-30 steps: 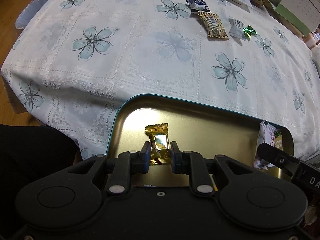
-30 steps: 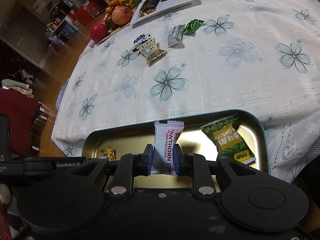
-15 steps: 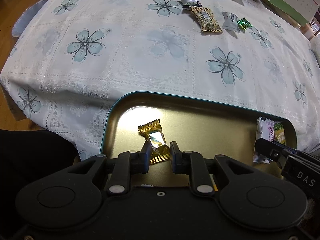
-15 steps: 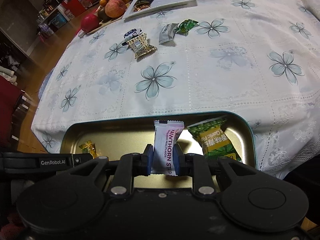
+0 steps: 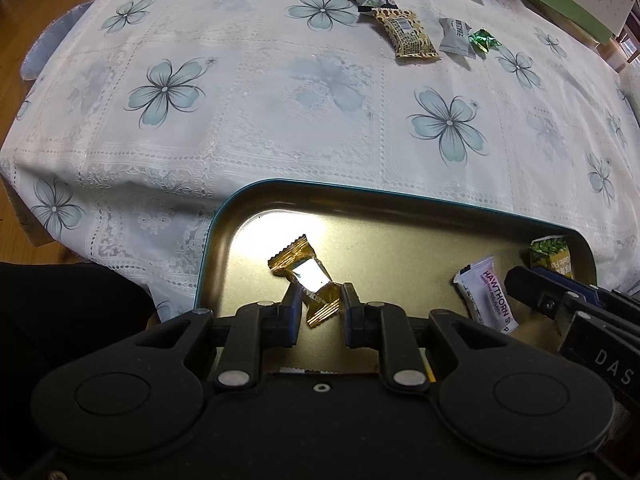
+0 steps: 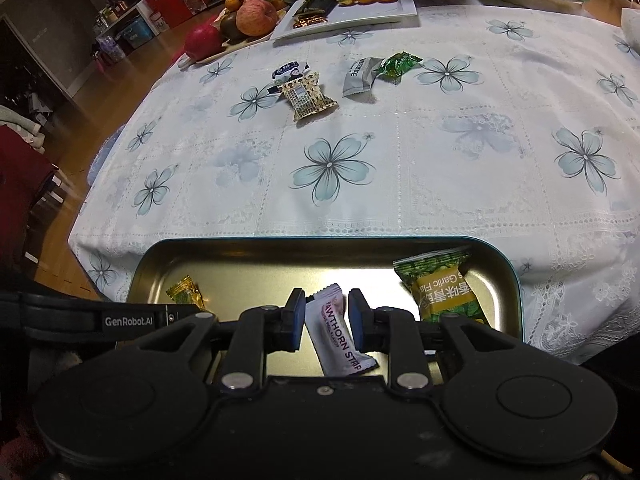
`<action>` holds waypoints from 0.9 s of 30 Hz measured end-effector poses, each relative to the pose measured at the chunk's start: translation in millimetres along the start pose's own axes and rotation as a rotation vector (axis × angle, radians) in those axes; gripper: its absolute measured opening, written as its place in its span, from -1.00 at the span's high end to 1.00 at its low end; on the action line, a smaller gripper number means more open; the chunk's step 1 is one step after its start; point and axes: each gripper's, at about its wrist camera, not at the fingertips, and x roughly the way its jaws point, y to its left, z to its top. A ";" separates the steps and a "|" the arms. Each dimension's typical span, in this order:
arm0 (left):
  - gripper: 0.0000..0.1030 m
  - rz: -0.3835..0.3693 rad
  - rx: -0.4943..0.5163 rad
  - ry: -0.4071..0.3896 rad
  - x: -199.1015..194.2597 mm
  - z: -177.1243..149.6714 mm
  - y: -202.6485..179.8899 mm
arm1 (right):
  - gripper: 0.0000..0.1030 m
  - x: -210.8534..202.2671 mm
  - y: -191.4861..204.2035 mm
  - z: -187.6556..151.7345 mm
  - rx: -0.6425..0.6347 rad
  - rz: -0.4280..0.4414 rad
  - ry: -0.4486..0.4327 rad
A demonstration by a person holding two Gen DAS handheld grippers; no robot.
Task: Organize snacks
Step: 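Lower both snacks into the gold tray and open both tools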
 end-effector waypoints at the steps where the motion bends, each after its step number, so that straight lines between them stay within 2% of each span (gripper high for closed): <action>1: 0.47 0.000 0.001 0.000 0.1 0.0 -0.3 | 0.49 -0.7 -0.7 0.7 0.007 0.000 -0.005; 17: 0.47 0.006 0.007 -0.003 -0.2 -0.4 -0.6 | 0.43 3.1 -7.3 2.0 0.050 -0.030 -0.003; 27: 0.46 0.049 0.046 -0.073 -13.1 -4.3 -7.0 | 0.42 4.6 -8.8 2.6 0.059 -0.036 -0.002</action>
